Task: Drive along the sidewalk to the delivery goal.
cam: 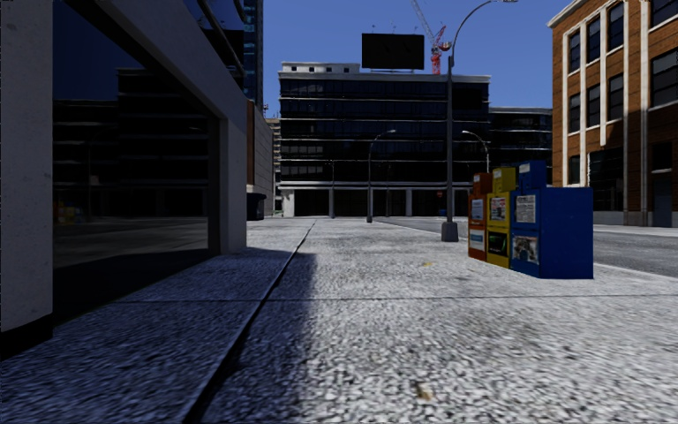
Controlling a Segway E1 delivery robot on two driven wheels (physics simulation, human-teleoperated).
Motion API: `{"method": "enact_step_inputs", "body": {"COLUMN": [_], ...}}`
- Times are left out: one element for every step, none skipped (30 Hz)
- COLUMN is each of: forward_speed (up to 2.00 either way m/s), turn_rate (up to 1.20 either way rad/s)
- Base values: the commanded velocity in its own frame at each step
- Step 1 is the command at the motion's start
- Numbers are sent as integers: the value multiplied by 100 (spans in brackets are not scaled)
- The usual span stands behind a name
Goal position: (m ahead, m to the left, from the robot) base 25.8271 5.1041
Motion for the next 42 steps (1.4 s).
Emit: {"method": "enact_step_inputs", "body": {"forward_speed": [200,200,200,200,200,200,200,200,200,200,200,200,200,200,200,200,200,200,200,200,200,200,200,200,200,200,200,200,200,200,200,200,200,200,200,200,200,200,200,200,200,200], "turn_rate": [0,0,0,0,0,0,0,0,0,0,0,0,0,0,0,0,0,0,0,0,0,0,0,0,0,0,0,0,0,0,0,0,0,0,0,0,0,0,0,0,0,0]}}
